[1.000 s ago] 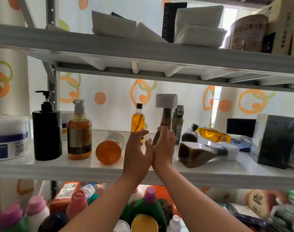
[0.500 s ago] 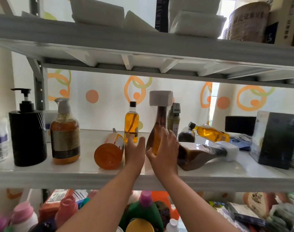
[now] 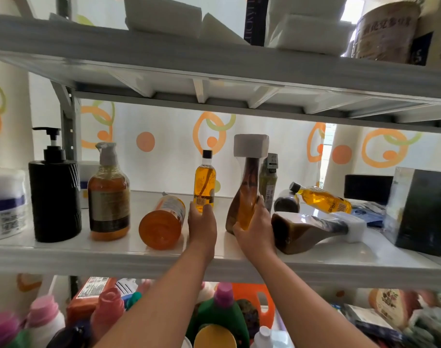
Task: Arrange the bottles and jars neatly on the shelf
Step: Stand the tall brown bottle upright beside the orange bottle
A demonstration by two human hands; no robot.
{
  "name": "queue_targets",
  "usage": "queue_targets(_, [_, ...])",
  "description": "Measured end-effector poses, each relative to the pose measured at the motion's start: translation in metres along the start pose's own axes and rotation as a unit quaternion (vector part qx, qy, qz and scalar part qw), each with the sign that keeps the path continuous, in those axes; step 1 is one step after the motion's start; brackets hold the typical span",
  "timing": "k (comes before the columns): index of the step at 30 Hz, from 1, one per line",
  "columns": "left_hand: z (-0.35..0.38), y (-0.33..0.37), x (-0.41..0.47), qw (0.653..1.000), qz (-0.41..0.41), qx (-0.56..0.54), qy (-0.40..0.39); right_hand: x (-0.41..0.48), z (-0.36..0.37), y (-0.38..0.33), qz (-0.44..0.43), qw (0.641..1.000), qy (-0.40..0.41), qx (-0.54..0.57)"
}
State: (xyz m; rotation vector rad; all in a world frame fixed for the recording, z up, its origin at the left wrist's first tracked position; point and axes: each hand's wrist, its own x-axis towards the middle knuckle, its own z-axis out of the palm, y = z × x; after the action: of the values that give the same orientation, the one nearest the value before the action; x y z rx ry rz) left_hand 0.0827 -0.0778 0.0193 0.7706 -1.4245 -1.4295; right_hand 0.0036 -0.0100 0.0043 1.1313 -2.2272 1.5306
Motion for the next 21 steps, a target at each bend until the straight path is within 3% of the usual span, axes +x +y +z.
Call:
queue_targets(6, [0.002,0.000,-0.001,1.000,-0.001,-0.008,-0.017,-0.003,-0.002,0.005,-0.012,1.000,0.016,-0.018])
queue_targets(13, [0.002,-0.002,-0.002,0.995,0.021,0.021,-0.097,-0.010,-0.005,0.005,-0.020,0.997,0.041,-0.067])
queue_targets(21, [0.001,0.000,-0.007,0.994,0.011,-0.016,-0.109,-0.008,-0.007,0.002,-0.046,0.998,-0.024,-0.023])
